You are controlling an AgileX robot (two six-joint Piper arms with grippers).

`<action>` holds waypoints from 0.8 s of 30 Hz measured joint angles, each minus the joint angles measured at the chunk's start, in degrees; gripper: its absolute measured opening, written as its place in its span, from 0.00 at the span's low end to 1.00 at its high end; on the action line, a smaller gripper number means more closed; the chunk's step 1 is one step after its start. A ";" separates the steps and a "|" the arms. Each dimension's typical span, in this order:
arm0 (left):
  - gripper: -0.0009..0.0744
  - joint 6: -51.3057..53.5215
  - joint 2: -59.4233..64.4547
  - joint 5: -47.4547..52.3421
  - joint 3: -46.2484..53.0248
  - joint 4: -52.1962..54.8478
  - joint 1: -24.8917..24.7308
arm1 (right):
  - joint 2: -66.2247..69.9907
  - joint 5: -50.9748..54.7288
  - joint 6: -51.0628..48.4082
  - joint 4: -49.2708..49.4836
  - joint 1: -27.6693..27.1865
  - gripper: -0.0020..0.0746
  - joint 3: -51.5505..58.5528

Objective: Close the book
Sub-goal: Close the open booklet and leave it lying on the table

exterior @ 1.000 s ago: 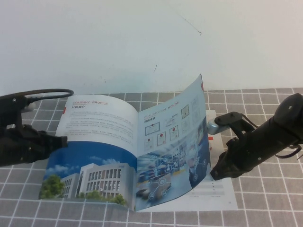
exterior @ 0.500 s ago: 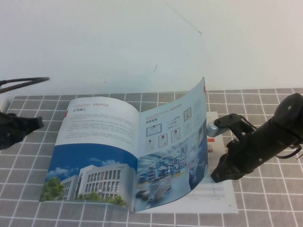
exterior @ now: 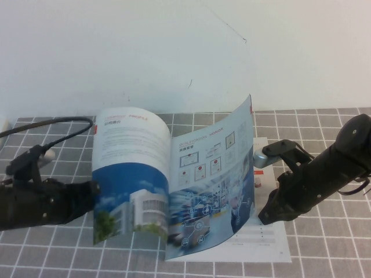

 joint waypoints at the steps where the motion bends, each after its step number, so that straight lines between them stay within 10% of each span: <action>1: 0.01 2.10 -0.13 4.30 -0.13 -2.86 0.00 | 0.00 0.00 -0.12 0.00 0.00 0.02 0.00; 16: 0.01 9.91 -7.45 30.46 -1.78 -9.59 -0.32 | -4.79 -0.15 5.46 -11.54 0.24 0.02 0.12; 24: 0.01 11.61 -7.60 23.95 -1.82 -9.39 -13.04 | -14.05 -0.15 7.57 -13.57 0.24 0.02 0.12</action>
